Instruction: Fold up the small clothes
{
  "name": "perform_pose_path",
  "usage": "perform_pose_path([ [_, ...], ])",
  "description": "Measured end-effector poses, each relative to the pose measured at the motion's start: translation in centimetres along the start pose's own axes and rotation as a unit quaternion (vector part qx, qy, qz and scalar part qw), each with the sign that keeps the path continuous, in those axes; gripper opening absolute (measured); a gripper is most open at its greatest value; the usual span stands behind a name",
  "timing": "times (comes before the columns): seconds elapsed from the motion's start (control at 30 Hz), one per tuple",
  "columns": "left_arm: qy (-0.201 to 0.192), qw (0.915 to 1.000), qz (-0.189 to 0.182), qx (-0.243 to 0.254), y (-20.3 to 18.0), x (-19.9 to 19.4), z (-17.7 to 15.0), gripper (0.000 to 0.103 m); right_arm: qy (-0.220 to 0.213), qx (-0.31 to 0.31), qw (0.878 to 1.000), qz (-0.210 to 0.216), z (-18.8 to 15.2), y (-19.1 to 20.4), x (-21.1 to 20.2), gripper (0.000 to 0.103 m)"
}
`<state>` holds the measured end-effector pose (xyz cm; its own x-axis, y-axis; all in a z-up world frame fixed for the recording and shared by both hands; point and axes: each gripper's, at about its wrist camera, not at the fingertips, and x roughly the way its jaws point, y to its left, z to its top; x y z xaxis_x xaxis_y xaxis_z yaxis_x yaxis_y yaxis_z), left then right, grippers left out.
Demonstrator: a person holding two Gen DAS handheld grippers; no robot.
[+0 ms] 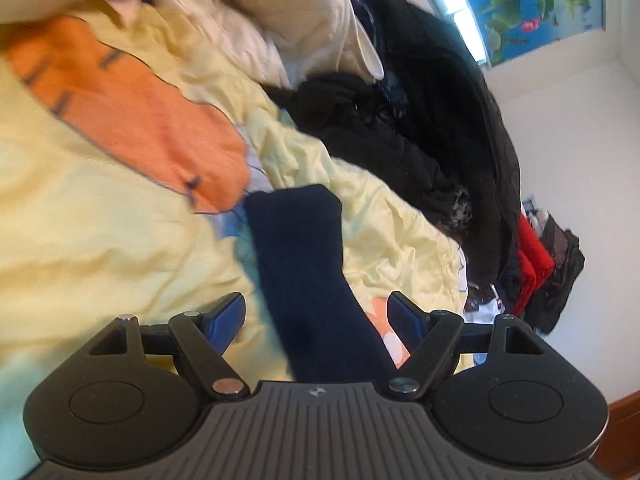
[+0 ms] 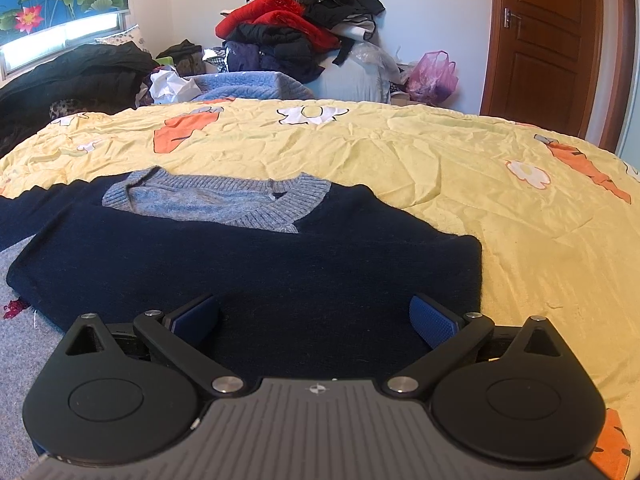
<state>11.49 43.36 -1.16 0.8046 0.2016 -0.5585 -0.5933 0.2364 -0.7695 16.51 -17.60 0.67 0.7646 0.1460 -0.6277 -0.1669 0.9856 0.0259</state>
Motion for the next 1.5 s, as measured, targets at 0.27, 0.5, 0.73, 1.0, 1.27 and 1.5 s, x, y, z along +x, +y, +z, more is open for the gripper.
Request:
perform_pose_path([
  [0.27,-0.016,0.9972,0.062,0.037,0.3,3.5,1.1,0.022,0.0,0.001,1.0,0.001,0.0,0.0,0.0,0.103],
  [0.5,-0.047,0.9866,0.096,0.123,-2.9,2.7,0.6,0.008,-0.002,0.008,1.0,0.007,0.0,-0.2,0.0,0.103],
  [0.73,-0.074,0.9801,0.047,0.178,-8.8,-0.2,-1.8,0.007,-0.005,0.014,1.0,0.011,0.0,-0.4,-0.1,0.103],
  [1.0,-0.022,0.9392,-0.088,0.331,-17.6,-3.8,-15.2,0.007,-0.01,0.028,0.999,0.021,0.0,-0.8,-0.2,0.103],
  [1.27,0.079,0.8401,-0.167,0.51,-18.9,-5.6,-35.2,0.007,-0.014,0.039,0.999,0.03,-0.1,-1.2,-0.4,0.103],
  [1.5,0.086,0.803,-0.144,0.572,-16.2,-5.2,-41.4,0.009,-0.016,0.043,0.998,0.034,-0.1,-1.3,-0.4,0.103],
])
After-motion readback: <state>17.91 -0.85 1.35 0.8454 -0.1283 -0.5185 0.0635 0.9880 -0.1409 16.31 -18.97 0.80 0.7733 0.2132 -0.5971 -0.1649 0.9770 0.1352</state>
